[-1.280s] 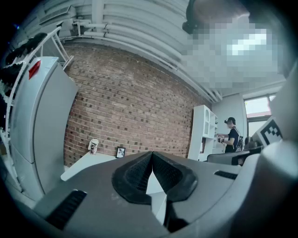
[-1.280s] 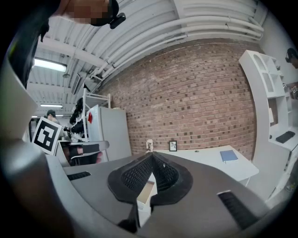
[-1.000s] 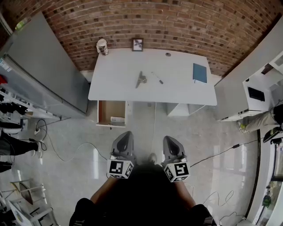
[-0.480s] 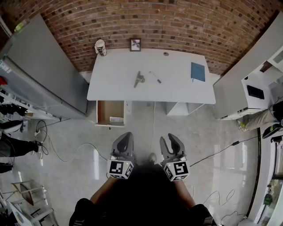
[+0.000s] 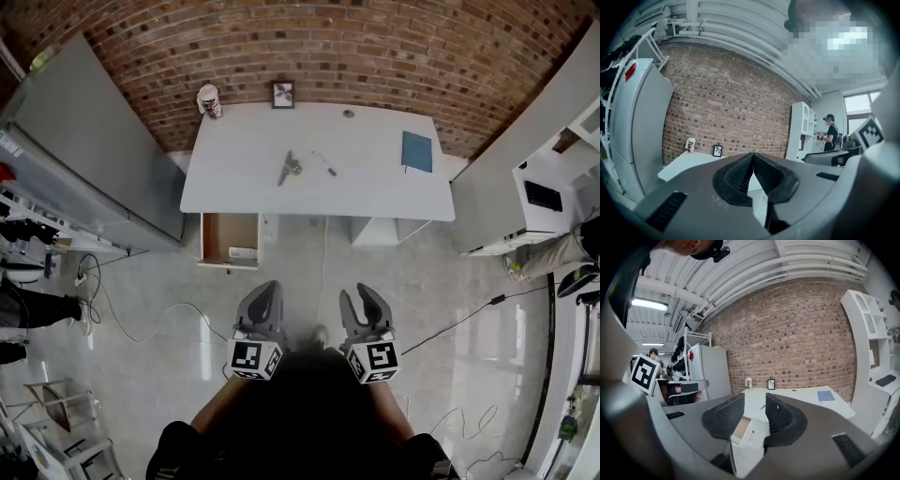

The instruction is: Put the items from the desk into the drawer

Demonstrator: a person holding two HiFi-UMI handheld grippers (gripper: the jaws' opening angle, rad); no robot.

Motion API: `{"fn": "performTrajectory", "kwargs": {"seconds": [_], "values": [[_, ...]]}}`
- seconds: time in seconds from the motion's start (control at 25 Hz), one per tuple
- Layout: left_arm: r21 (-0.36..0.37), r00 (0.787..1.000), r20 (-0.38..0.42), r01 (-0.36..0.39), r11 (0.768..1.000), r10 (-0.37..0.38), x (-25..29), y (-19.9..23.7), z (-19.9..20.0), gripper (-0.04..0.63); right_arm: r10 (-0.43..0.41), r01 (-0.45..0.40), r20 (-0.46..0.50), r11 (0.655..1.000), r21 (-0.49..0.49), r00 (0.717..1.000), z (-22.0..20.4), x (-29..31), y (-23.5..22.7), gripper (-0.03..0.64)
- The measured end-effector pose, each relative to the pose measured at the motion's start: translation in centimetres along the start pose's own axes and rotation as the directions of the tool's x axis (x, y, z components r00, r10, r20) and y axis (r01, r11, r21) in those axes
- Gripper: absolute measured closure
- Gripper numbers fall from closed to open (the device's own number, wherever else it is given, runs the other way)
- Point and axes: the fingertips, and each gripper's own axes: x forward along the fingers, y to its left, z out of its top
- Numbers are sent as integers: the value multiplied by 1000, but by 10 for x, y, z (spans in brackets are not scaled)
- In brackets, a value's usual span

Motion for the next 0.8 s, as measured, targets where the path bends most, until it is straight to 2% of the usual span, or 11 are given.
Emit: {"fn": "performTrajectory", "kwargs": {"seconds": [0.48, 0.8], "values": [[4, 997, 11, -77, 997, 77, 22, -41, -4, 592, 85, -85, -31, 996, -4, 996, -15, -4, -48, 506], [22, 996, -25, -89, 996, 90, 37, -45, -11, 593, 87, -86, -39, 996, 19, 995, -19, 7, -72, 506]]}}
